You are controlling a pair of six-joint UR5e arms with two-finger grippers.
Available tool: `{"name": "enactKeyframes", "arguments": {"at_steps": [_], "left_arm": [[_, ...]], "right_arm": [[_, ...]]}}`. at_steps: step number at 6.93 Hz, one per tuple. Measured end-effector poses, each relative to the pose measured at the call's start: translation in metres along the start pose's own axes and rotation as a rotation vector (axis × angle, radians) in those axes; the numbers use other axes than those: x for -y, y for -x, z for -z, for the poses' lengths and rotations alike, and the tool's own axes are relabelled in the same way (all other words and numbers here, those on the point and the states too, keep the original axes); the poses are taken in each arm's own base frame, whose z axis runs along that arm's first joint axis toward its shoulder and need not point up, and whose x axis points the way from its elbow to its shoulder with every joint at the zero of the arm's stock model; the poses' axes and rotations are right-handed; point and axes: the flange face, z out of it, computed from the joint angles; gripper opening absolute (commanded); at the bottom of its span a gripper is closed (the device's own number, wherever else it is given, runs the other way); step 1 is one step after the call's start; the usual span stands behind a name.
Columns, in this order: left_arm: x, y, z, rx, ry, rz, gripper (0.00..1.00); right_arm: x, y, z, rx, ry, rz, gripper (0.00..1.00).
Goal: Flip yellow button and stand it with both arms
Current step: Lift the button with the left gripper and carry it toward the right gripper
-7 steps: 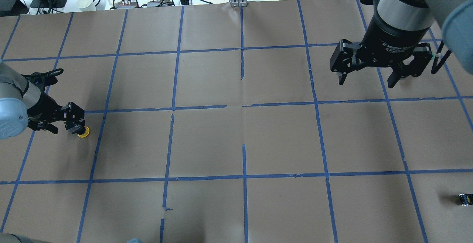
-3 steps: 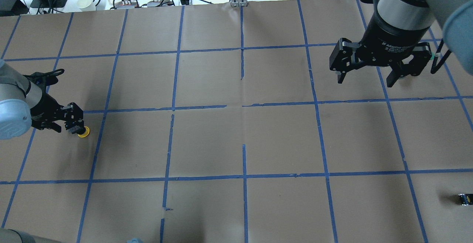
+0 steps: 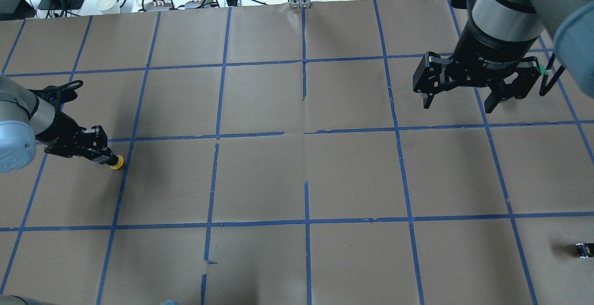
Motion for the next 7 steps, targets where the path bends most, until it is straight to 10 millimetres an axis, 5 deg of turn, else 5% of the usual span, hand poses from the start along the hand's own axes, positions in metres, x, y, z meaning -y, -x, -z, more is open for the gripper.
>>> {"name": "enactKeyframes", "arguments": {"at_steps": [3, 5, 7], "left_arm": [[-0.032, -0.065, -0.014, -0.459, 0.023, 0.046, 0.31], [-0.05, -0.141, -0.044, -0.776, 0.035, 0.028, 0.31], [-0.068, -0.216, -0.05, -1.036, 0.048, -0.016, 0.31]], "right_arm": [[0.005, -0.001, 0.003, 0.007, -0.036, -0.017, 1.0], [0.013, -0.007, 0.0, 0.107, -0.01, -0.124, 1.0], [0.03, -0.015, -0.002, 0.367, 0.067, -0.27, 1.0]]}}
